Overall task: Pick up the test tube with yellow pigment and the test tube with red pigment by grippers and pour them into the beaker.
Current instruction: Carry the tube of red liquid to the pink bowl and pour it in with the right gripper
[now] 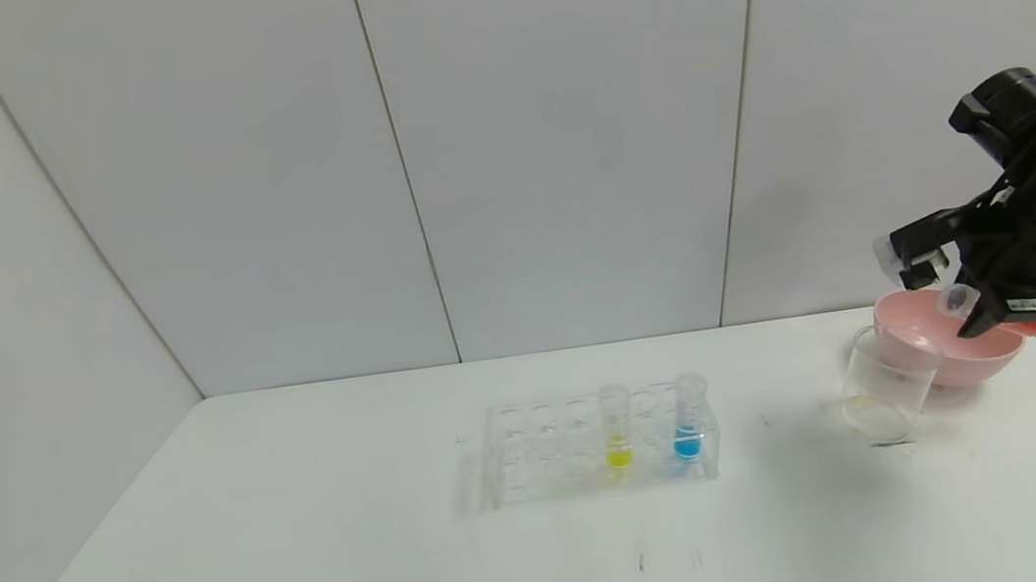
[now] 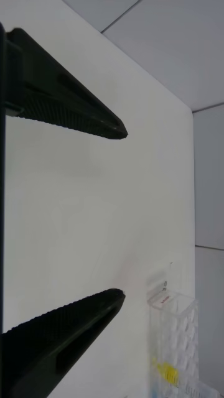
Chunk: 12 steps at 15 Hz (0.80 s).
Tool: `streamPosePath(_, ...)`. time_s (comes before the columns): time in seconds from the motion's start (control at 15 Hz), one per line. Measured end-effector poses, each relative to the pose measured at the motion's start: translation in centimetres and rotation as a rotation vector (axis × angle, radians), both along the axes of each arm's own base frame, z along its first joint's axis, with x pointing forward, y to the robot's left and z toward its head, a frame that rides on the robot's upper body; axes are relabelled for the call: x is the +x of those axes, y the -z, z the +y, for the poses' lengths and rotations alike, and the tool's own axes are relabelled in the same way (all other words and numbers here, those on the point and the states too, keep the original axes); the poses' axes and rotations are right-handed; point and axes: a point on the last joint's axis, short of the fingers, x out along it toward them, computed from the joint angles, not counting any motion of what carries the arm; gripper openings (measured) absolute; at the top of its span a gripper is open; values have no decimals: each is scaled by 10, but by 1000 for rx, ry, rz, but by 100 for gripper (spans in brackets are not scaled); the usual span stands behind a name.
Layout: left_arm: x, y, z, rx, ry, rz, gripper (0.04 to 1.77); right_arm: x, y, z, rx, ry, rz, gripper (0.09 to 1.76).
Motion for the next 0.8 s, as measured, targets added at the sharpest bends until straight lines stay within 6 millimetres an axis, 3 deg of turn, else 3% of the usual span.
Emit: streamPosePath(0.8, 0, 0, 0, 0, 0, 0, 172, 10, 4, 11, -211, -43, -24, 53)
